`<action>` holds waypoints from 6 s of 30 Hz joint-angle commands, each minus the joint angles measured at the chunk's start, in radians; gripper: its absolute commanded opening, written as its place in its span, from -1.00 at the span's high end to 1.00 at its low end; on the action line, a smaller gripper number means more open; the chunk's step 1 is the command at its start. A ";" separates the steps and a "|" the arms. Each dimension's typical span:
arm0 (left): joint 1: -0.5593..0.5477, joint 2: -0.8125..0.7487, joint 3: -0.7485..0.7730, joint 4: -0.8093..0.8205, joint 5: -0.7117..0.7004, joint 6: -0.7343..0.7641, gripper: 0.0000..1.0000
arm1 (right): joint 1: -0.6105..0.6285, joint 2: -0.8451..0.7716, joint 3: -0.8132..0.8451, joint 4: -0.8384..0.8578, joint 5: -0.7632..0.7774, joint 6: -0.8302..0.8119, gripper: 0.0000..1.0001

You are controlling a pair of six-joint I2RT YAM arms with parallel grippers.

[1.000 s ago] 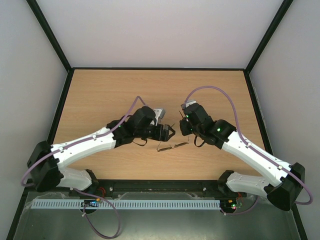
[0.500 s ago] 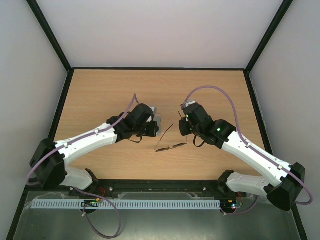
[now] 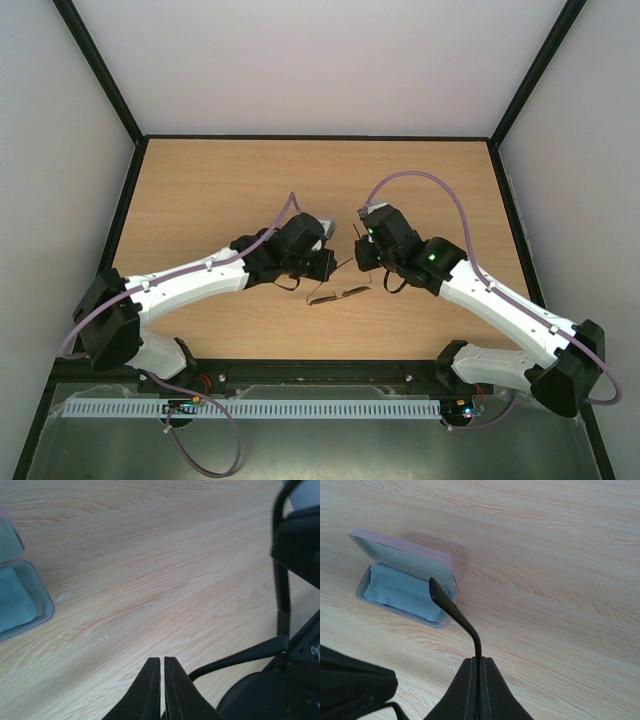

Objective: Organize the sunglasses
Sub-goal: Fold the sunglasses, then place the sunglasses at the center of the board.

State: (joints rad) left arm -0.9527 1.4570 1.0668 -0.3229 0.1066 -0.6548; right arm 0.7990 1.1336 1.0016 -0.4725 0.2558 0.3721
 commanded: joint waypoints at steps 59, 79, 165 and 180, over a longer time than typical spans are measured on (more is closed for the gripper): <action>-0.030 0.066 0.009 0.059 0.027 -0.037 0.95 | -0.006 0.024 -0.003 0.024 0.003 0.069 0.97; -0.073 0.010 -0.006 0.035 -0.028 -0.064 0.73 | -0.030 0.037 -0.031 0.037 -0.001 0.078 0.97; 0.011 0.281 0.005 0.266 -0.001 -0.169 0.85 | -0.342 0.028 -0.396 0.184 -0.325 0.287 0.97; 0.011 0.222 -0.081 0.313 0.032 -0.177 0.87 | -0.325 0.149 -0.158 -0.120 -0.017 0.204 0.97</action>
State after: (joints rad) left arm -0.9478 1.7168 1.0157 -0.0364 0.1177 -0.8307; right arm 0.4557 1.2411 0.7612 -0.4389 0.0994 0.6090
